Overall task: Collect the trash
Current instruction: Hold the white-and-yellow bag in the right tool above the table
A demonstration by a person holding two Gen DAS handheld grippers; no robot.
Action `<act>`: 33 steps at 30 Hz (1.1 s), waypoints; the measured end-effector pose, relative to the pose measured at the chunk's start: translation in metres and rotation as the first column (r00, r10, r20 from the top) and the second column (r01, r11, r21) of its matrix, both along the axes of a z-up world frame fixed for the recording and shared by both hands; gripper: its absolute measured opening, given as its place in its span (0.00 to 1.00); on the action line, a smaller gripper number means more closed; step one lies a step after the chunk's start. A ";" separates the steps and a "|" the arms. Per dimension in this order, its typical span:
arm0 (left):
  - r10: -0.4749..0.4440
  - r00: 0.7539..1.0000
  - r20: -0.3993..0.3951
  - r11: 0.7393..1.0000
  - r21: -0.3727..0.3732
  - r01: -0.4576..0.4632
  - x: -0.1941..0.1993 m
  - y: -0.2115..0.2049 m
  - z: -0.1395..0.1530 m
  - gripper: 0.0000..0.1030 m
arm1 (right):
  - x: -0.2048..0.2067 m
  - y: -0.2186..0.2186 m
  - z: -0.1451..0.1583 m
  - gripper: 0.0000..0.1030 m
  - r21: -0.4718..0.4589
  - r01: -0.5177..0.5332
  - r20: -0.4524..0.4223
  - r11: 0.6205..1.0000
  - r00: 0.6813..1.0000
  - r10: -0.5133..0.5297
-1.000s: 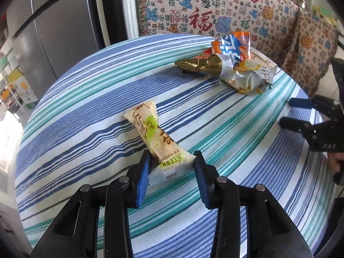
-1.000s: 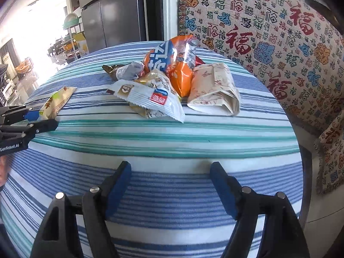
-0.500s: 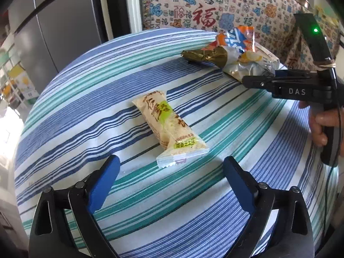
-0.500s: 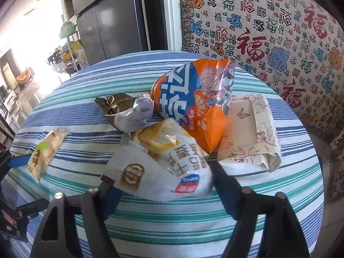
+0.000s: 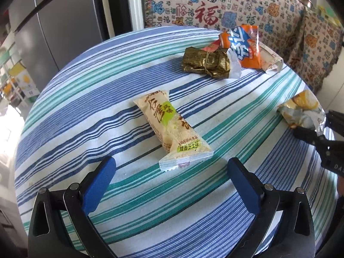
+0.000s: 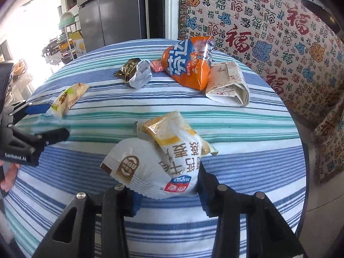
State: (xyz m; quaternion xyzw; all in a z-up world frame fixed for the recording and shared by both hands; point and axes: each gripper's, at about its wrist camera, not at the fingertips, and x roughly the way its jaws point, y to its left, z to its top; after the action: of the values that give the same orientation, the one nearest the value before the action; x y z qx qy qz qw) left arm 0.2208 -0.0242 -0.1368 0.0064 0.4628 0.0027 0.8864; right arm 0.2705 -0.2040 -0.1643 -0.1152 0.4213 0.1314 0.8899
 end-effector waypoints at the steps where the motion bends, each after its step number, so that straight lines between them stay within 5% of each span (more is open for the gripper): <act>1: 0.002 1.000 0.000 1.000 0.000 -0.002 0.000 0.000 0.000 1.00 | -0.002 0.000 0.000 0.45 -0.008 -0.001 0.009 1.000 1.000 0.001; 4: 0.009 1.000 0.001 1.000 0.000 -0.009 0.001 0.000 0.000 1.00 | -0.001 -0.004 0.000 0.49 0.009 0.022 0.002 1.000 1.000 -0.022; 10: 0.017 1.000 0.008 1.000 0.000 -0.017 0.001 0.000 0.000 1.00 | 0.010 -0.009 -0.004 0.72 0.037 0.036 -0.012 0.999 0.999 -0.036; 33: 0.027 1.000 0.014 1.000 -0.001 -0.027 -0.001 0.002 0.000 1.00 | 0.010 -0.010 -0.003 0.74 0.045 0.037 -0.020 0.998 0.999 -0.036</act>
State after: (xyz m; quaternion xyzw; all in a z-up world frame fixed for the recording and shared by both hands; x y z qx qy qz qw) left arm 0.2199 -0.0225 -0.1369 -0.0003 0.4567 0.0146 0.8895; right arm 0.2802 -0.2137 -0.1671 -0.0859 0.4288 0.1259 0.8905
